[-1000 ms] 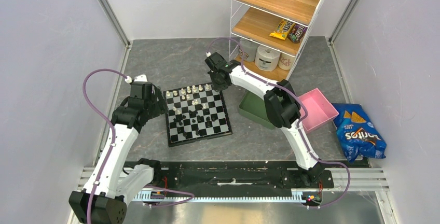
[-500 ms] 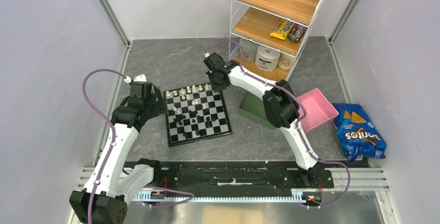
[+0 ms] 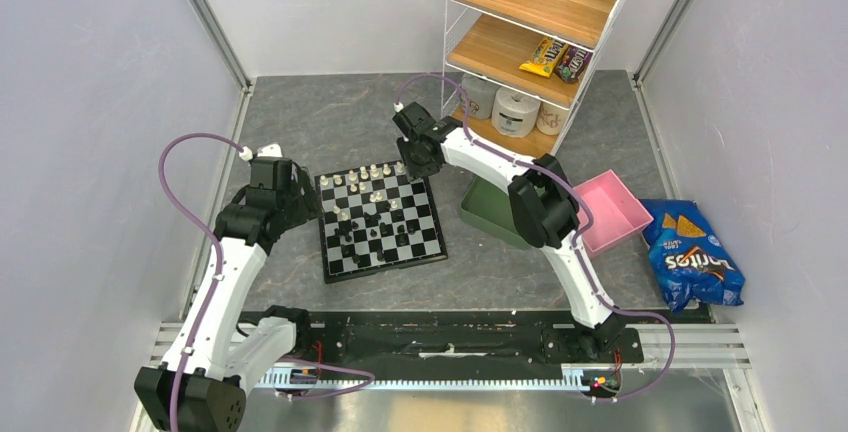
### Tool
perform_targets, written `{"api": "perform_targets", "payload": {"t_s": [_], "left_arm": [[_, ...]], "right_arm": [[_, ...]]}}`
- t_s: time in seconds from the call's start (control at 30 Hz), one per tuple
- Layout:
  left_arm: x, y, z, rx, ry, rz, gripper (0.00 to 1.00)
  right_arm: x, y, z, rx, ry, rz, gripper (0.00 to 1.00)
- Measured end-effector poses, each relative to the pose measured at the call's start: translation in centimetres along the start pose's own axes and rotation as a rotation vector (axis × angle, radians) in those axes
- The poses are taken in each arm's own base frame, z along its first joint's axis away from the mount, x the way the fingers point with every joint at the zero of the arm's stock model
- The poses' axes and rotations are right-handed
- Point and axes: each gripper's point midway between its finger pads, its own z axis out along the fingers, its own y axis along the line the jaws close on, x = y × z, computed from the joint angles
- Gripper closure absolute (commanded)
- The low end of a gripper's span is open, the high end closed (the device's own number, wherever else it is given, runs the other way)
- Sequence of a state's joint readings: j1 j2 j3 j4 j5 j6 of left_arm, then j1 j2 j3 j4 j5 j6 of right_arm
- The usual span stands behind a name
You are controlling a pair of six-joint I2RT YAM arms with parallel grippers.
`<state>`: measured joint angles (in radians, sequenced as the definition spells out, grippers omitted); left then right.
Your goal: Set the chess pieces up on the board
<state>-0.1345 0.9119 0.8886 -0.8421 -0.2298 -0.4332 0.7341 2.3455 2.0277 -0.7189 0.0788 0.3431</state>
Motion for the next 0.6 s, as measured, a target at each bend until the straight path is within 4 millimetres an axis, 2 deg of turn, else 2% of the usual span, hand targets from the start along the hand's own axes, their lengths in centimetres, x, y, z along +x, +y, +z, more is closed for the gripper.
{"api": "perform_targets", "payload": {"t_s": [0.17,0.3,0.43,0.6], "left_arm": [[0.0,0.0,0.0,-0.001,0.000,-0.001,0.21],[0.0,0.1,0.0,-0.002,0.000,-0.003,0.21],[0.0,0.1,0.0,-0.001,0.000,-0.003,0.21],[0.0,0.0,0.0,0.001,0.001,-0.003,0.21]], "right_arm": [[1.1,0.8,-2.2,-0.021,0.006,-0.012,0.59],[1.5,3.2,-4.2,-0.074,-0.016,-0.040,0.61],[1.7,5.5,-4.6,-0.127,-0.031,-0.068,0.65],[2.1,6.2,-4.4,-0.141,-0.017,-0.078,0.67]]}}
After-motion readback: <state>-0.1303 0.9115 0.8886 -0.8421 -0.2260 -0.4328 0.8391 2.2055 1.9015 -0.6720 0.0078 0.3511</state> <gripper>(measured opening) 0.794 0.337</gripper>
